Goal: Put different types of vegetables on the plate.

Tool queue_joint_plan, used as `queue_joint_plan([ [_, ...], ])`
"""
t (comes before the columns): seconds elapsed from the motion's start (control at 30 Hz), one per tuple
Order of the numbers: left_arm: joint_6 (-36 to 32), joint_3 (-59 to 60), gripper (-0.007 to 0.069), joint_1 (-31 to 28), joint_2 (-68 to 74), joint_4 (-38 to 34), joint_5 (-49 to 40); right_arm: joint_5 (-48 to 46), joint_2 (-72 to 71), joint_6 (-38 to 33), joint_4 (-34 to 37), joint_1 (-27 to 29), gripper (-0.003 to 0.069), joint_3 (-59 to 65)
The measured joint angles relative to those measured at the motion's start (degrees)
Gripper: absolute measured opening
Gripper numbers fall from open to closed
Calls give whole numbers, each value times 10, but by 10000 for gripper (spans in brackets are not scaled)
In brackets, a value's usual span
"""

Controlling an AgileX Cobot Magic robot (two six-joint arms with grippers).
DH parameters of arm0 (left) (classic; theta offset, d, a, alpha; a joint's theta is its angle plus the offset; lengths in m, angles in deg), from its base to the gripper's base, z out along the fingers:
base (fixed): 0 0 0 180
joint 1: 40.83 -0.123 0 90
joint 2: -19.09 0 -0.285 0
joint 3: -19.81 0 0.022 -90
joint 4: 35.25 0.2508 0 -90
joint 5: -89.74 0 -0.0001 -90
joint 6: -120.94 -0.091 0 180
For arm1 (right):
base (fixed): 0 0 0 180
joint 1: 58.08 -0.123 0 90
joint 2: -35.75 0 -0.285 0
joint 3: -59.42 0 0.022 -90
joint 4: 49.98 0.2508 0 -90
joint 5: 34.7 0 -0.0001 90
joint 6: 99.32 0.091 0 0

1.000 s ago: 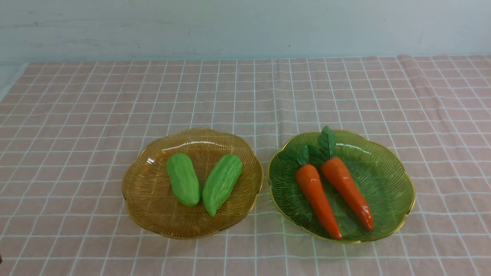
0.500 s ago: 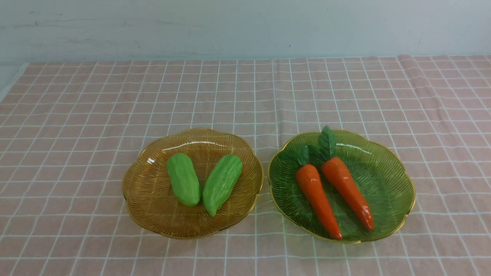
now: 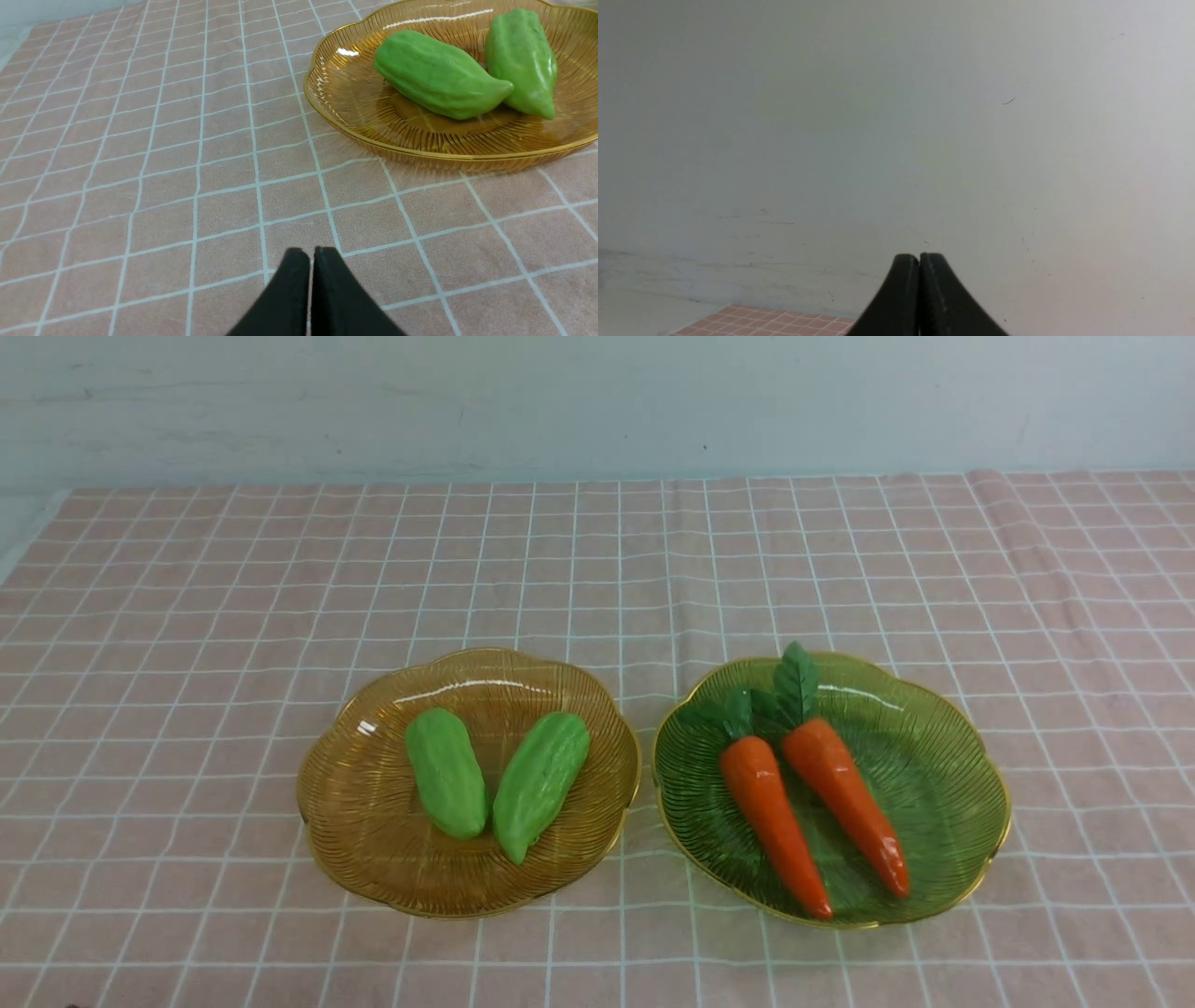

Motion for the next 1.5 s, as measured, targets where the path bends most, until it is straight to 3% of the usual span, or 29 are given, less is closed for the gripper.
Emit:
queue_joint_plan([
  [0.3, -2, 0, -3, 0, 0, 0, 0, -22, -16, -25, -39, 9, -15, 7],
  [0.43, -2, 0, -3, 0, 0, 0, 0, -63, -23, -32, -72, 87, -15, 54],
  [0.67, -2, 0, -3, 0, 0, 0, 0, -103, -40, -33, -72, 194, -15, 184],
  [0.77, -2, 0, -3, 0, 0, -1, 0, -163, -72, -33, -72, 229, -15, 201],
  [1.5, -2, 0, -3, 0, 0, -2, 0, -183, -73, -26, -46, 234, -15, 201],
])
